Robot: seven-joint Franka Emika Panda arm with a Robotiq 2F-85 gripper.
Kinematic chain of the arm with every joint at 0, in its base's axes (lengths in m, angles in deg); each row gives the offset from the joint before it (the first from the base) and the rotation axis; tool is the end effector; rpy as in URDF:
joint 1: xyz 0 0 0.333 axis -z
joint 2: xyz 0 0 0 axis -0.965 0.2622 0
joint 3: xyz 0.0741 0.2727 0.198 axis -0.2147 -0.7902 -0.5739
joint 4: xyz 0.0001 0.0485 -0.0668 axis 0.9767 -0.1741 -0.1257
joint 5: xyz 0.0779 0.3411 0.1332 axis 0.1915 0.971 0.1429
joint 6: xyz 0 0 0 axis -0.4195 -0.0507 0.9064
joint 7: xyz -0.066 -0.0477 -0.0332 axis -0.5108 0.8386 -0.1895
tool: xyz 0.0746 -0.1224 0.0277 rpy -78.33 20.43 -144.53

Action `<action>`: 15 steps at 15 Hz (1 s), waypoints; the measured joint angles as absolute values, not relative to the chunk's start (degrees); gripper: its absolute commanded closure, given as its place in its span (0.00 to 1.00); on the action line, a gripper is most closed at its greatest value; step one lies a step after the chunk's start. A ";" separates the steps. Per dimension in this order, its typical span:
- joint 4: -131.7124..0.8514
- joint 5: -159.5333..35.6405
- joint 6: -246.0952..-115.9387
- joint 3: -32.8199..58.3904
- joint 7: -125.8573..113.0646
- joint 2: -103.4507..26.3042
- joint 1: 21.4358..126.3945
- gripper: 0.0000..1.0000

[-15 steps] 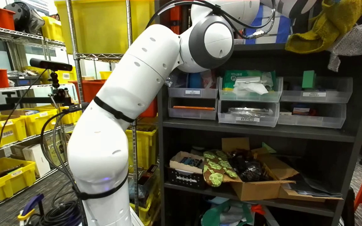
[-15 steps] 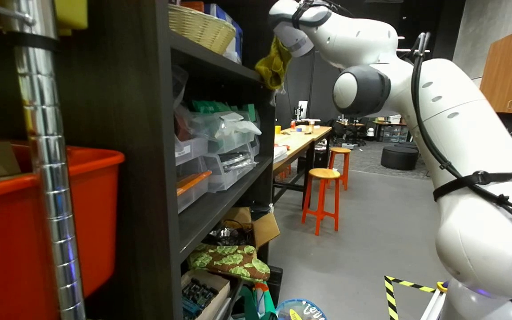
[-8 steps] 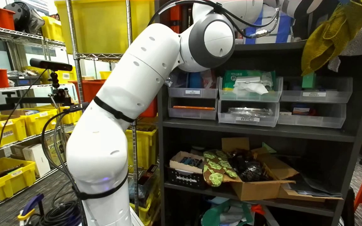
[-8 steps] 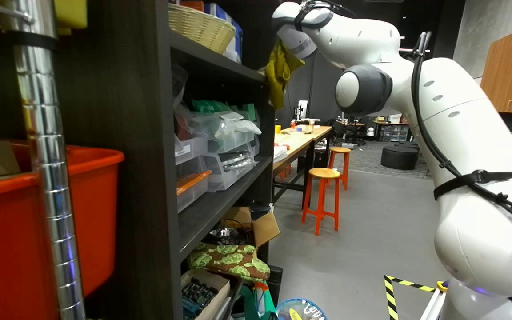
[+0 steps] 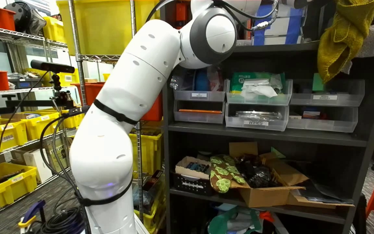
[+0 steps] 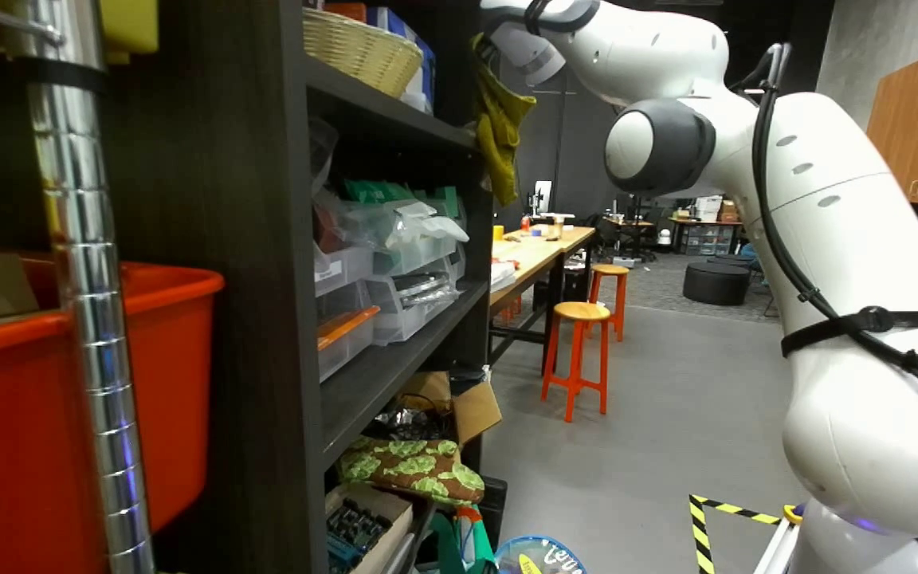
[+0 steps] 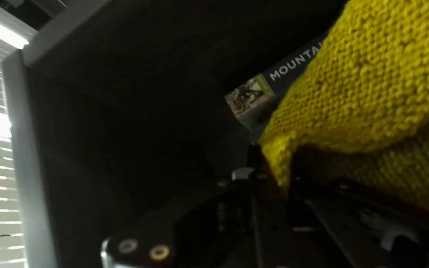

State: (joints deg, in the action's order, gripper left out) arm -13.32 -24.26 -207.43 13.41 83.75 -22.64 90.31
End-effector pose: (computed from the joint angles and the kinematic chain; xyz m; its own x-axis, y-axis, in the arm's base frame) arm 0.6875 -0.2402 0.8465 0.1121 0.8113 0.5738 -0.1016 -0.5651 0.8187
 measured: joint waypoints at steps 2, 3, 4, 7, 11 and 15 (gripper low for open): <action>-13.33 -24.40 -204.52 13.13 86.23 -23.44 89.57 0.99; -13.32 -24.40 -203.33 12.99 87.31 -23.77 89.24 0.99; -13.33 -24.40 -202.38 12.88 88.25 -24.07 88.94 0.99; -13.32 -24.40 -199.87 12.56 90.74 -24.92 88.13 0.99; -13.32 -24.36 -193.81 10.99 94.54 -26.14 87.81 0.99; -13.32 -24.36 -187.81 9.78 97.74 -27.22 87.14 0.99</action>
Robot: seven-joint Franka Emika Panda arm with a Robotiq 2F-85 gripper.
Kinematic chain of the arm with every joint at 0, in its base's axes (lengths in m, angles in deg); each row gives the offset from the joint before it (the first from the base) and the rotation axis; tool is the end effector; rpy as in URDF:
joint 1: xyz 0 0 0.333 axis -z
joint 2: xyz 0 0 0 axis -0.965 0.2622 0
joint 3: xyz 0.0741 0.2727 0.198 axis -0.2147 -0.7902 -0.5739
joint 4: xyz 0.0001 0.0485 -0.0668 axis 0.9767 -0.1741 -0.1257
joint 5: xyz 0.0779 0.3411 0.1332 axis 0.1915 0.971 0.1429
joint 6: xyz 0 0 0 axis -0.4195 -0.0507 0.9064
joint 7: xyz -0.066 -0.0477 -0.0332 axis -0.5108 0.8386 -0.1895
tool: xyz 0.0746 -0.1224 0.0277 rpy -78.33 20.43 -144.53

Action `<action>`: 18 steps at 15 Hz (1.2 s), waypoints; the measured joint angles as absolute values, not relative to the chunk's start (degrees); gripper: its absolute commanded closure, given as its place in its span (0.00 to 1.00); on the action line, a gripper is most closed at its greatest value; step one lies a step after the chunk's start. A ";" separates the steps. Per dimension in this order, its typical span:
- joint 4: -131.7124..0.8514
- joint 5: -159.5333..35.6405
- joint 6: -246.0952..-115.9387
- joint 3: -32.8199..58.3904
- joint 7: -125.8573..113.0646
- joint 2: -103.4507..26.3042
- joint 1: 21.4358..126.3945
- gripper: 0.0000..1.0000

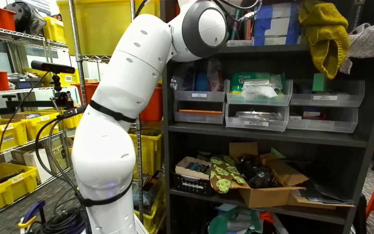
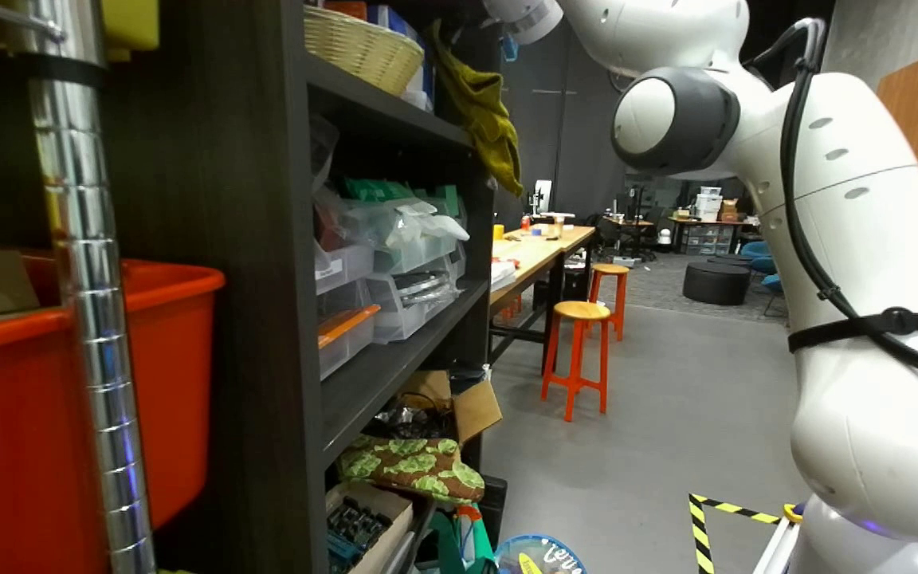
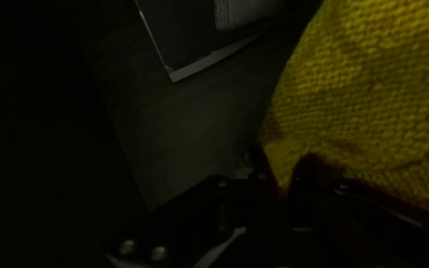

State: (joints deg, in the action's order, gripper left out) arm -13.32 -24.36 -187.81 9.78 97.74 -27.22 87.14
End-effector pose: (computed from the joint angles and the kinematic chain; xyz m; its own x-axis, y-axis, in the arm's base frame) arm 0.6908 -0.1446 0.8582 -0.0557 0.9248 0.3763 0.2248 -0.3556 0.9072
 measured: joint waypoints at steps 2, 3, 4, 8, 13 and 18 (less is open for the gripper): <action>-13.32 -24.36 -186.57 9.63 98.40 -27.54 86.84 0.99; -13.32 -24.22 -186.54 9.60 98.46 -27.63 86.85 0.99; -13.32 -23.94 -186.71 9.60 98.46 -27.70 86.95 0.99; -13.31 -22.60 -187.65 9.60 98.23 -28.01 87.64 0.99; -13.62 -22.56 -190.39 10.27 95.15 -27.96 87.98 0.99; -14.99 -23.14 -190.15 11.13 93.43 -27.47 88.15 0.99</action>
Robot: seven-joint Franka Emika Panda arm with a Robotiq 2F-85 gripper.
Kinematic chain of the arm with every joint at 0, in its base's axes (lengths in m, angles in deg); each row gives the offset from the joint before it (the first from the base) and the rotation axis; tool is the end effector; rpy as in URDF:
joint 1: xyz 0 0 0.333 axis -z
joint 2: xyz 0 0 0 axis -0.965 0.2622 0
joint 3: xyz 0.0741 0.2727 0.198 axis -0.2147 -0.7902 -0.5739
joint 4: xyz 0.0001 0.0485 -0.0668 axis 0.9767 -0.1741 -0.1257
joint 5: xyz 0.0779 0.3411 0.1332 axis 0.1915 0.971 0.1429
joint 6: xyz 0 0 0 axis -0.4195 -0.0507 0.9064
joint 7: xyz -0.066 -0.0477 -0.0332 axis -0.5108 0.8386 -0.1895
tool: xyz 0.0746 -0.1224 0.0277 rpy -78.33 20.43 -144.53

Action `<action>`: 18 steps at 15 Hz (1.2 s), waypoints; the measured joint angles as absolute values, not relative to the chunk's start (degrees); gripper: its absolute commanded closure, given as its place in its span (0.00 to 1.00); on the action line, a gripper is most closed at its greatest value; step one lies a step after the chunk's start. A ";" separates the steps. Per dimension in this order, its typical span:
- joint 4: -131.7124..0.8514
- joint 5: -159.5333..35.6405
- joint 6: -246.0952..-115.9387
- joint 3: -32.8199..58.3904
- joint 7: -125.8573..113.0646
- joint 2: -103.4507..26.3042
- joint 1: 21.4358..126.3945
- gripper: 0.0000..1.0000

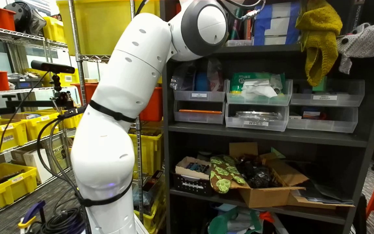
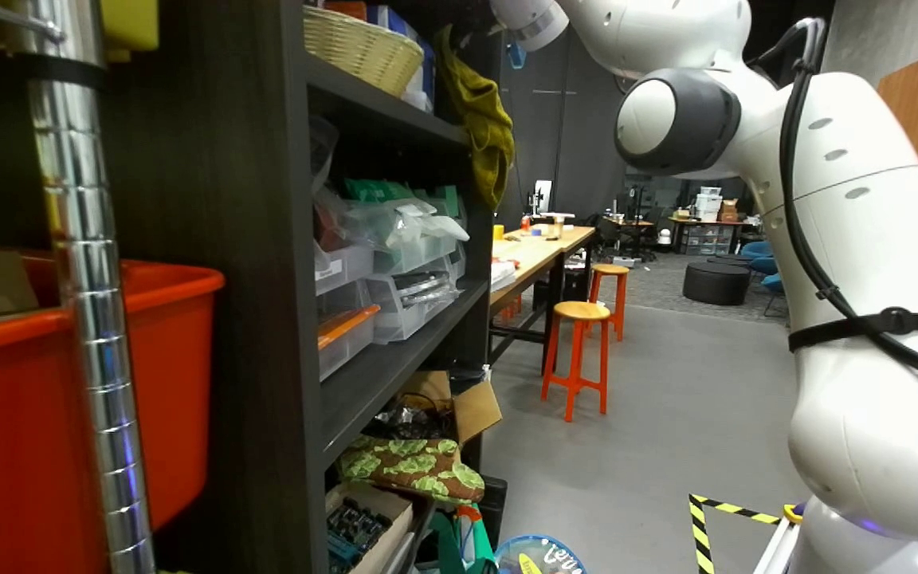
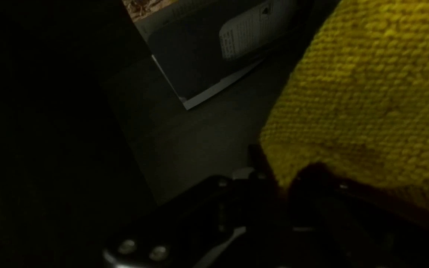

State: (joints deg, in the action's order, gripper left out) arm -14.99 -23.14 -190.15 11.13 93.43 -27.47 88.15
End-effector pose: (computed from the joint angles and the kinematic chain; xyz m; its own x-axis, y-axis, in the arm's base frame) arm 0.6887 -0.1702 0.8533 0.0026 0.8898 0.4564 0.1939 -0.4481 0.8727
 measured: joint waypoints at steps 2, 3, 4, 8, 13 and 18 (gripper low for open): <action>-15.58 -24.04 -189.66 11.41 93.17 -27.23 88.03 0.99; -15.87 -24.42 -189.26 11.50 93.12 -27.18 87.95 0.99; -16.10 -24.84 -188.82 11.60 93.03 -27.15 87.87 0.99; -16.64 -27.14 -187.35 12.16 92.40 -27.12 87.31 0.99; -17.22 -30.43 -187.09 12.69 91.97 -26.79 86.12 0.99; -17.26 -35.71 -187.11 14.51 89.49 -25.86 84.05 0.93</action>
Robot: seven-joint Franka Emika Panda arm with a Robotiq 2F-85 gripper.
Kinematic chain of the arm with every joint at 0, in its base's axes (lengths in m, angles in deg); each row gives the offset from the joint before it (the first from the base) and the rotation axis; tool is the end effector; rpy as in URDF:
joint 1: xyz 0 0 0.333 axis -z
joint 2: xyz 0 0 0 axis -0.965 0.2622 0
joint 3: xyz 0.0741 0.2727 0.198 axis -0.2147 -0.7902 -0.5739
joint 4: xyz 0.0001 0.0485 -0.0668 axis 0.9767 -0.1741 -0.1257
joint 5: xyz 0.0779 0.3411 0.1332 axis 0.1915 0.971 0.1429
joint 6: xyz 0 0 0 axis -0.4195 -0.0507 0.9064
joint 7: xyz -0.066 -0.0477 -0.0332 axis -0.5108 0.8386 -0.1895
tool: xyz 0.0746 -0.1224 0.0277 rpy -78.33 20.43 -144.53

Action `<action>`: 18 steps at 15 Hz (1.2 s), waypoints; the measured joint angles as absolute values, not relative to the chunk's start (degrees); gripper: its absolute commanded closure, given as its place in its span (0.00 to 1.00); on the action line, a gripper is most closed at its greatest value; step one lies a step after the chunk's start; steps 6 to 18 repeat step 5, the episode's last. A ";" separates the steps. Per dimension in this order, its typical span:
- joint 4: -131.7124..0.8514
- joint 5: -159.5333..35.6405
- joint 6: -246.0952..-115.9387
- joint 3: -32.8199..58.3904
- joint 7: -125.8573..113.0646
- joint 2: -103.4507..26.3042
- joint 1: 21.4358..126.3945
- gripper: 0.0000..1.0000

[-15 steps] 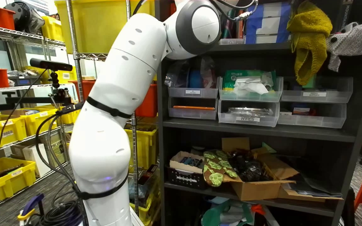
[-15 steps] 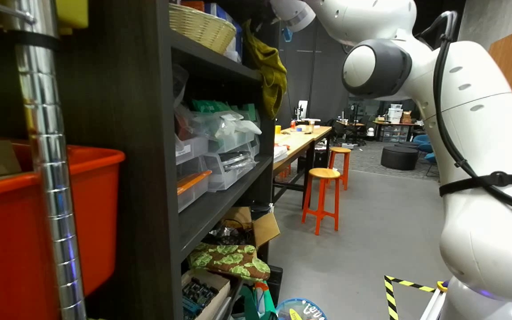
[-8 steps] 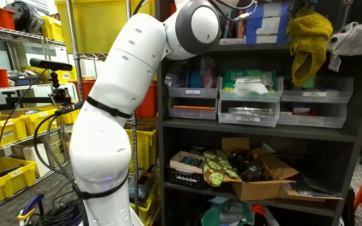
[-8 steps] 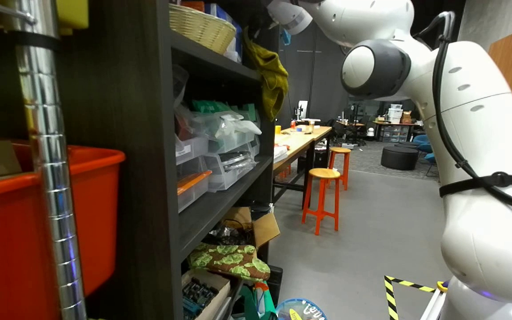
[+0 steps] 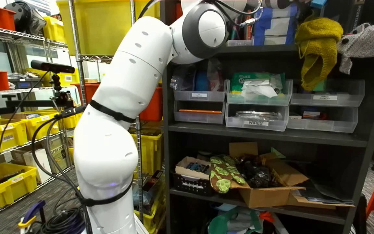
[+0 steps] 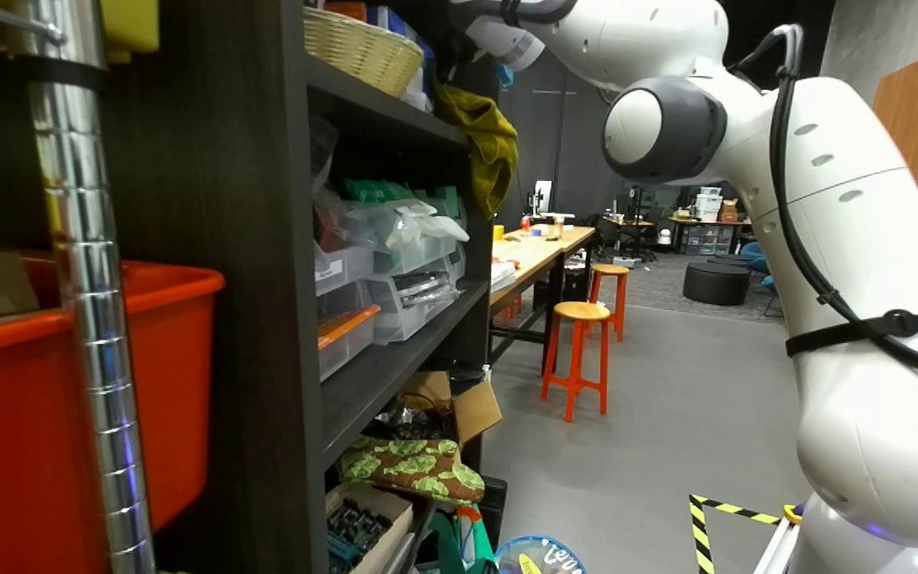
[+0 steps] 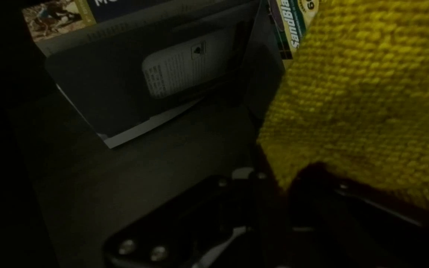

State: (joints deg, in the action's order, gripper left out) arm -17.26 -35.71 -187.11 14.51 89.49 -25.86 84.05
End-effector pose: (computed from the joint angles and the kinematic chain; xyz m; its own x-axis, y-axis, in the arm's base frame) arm 0.7191 -0.1488 0.8045 0.1124 0.9426 0.3146 0.3283 -0.3340 0.8836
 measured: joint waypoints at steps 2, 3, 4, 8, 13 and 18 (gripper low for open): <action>-17.26 -36.78 -187.13 15.23 88.55 -25.74 83.52 0.80; -17.26 -36.83 -187.13 15.38 88.49 -25.73 83.41 0.74; -17.26 -36.83 -187.13 15.43 88.48 -25.73 83.40 0.72; -17.25 -36.84 -187.13 15.47 88.47 -25.73 83.40 0.72; -17.25 -36.84 -187.13 15.47 88.47 -25.73 83.40 0.72; -17.25 -36.84 -187.13 15.47 88.47 -25.73 83.40 0.72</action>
